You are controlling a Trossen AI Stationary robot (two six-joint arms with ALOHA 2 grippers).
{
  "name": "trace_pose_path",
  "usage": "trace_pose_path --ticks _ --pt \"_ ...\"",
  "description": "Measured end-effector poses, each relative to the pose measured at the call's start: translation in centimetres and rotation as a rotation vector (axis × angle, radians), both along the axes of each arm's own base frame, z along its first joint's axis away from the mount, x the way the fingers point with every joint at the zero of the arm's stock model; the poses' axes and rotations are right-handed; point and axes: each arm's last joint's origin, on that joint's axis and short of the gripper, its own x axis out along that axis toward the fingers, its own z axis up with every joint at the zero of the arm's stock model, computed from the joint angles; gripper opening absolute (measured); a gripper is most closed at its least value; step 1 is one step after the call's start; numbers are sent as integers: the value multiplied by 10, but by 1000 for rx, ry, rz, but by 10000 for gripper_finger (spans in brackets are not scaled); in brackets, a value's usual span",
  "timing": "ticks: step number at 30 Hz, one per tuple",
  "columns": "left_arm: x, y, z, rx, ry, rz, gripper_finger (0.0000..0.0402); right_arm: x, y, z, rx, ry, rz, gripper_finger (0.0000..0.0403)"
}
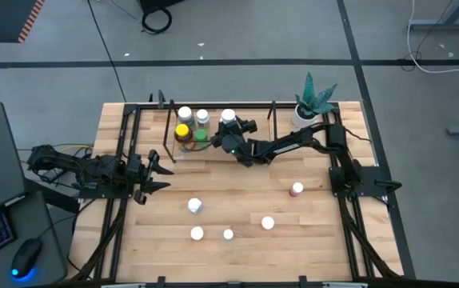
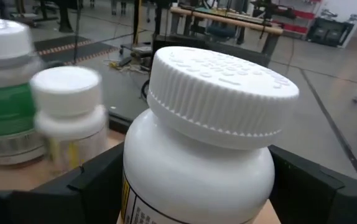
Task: Pick and place medicine bottles onto shelf by color
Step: Put the red pill bottle on the shelf
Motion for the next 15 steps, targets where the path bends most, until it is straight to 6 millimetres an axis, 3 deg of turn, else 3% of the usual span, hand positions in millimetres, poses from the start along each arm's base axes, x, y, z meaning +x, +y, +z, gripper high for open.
trace_pose_path --ticks 4,15 --pt "0 0 0 0 0 0 186 4 3 -11 -14 -9 -5 330" --pt "0 0 0 0 0 0 191 4 2 -9 -22 22 14 331"
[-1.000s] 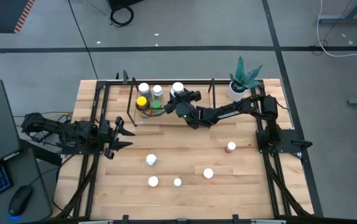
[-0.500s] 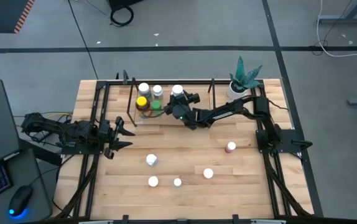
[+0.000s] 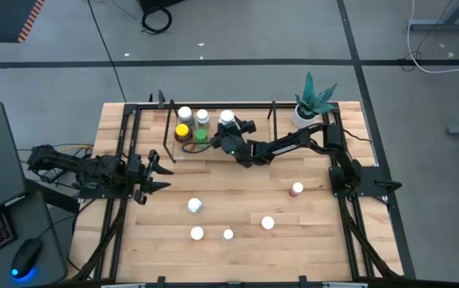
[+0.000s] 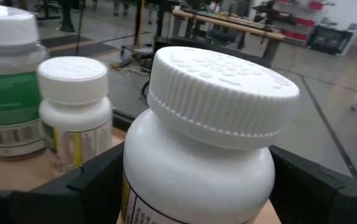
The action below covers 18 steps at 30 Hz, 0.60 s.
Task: Pick and place medicine bottles onto shelf by color
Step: Put the red pill bottle on the shelf
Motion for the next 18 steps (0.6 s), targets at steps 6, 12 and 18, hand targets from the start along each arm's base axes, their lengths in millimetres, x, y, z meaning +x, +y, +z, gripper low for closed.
trace_pose_path --ticks 6,12,18 --pt "0 0 0 0 0 0 186 1 -1 1 15 -5 41 352" --pt "0 0 0 0 0 0 189 1 -1 4 0 32 60 374" --pt "0 0 0 0 0 0 191 3 4 31 -30 10 83 383"
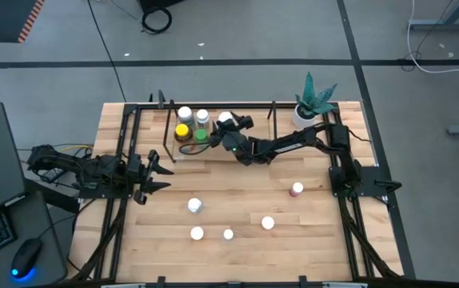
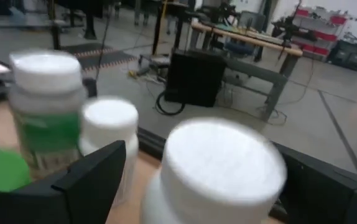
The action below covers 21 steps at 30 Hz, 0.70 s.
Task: Pick and place medicine bottles onto shelf by color
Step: Put the red pill bottle on the shelf
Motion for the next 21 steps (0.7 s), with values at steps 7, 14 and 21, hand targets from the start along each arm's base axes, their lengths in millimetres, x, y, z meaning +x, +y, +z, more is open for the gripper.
trace_pose_path --ticks 7,14,21 --pt "0 0 0 0 1 0 194 -3 2 33 -29 -27 23 386" --pt "0 0 0 0 1 0 189 -15 10 62 -17 14 118 379" --pt "0 0 0 0 1 0 195 -25 33 83 -6 56 189 359"
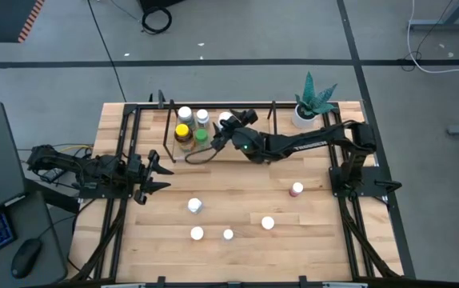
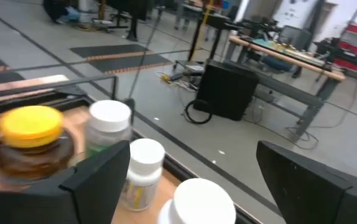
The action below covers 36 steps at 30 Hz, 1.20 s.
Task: Pick and place medicine bottles onto shelf by color
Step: Put the red pill bottle on the shelf
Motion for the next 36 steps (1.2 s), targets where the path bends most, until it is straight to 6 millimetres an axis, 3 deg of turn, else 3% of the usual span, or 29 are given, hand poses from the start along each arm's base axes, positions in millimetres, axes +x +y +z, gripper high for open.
trace_pose_path --ticks 4,13,28,36 --pt "0 0 0 0 0 0 196 -5 11 3 2 15 28 346" --pt "0 0 0 0 0 0 195 -21 14 -30 53 35 25 308" --pt "0 0 0 0 0 0 196 -16 27 -16 65 142 52 269" --pt "0 0 0 0 -1 0 193 -19 23 -24 126 208 87 260"
